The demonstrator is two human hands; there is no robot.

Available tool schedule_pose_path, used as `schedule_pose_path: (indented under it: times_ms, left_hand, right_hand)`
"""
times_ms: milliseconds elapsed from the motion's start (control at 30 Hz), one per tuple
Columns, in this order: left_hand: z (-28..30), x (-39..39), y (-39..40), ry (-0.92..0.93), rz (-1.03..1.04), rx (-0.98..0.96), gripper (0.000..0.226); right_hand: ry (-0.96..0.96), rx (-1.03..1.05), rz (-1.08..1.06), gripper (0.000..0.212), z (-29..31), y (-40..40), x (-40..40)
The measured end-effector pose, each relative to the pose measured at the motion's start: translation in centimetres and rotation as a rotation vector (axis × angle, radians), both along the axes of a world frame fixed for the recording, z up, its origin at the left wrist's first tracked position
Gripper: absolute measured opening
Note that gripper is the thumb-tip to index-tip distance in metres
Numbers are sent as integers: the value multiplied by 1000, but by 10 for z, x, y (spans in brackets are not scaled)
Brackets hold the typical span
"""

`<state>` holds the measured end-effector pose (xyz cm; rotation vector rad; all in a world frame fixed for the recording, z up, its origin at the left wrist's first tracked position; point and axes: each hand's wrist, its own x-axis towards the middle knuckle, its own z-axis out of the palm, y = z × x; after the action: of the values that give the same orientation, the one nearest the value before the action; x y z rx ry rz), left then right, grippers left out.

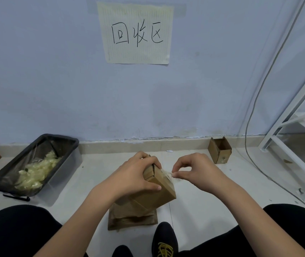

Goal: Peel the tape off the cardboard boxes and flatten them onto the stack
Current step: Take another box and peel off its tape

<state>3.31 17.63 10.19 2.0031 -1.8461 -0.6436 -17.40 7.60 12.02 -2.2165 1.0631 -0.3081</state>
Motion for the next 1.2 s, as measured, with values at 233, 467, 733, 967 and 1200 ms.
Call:
schedule_pose_path:
  times_ms: [233, 467, 733, 967, 1200]
  left_hand:
    - [1, 0, -1, 28, 3, 0, 53]
    - [1, 0, -1, 15, 2, 4, 55]
    - [-3, -1, -1, 3, -30, 56, 56]
    - [-5, 0, -2, 7, -17, 56, 57]
    - [-4, -4, -3, 28, -26, 37, 54]
  right_hand:
    - [15, -1, 75, 29, -4, 3, 2]
    - [20, 47, 61, 9, -3, 5, 5]
    - [73, -7, 63, 13, -4, 6, 6]
    - [170, -33, 35, 12, -7, 7, 10]
    - [119, 56, -74, 11, -7, 9, 11]
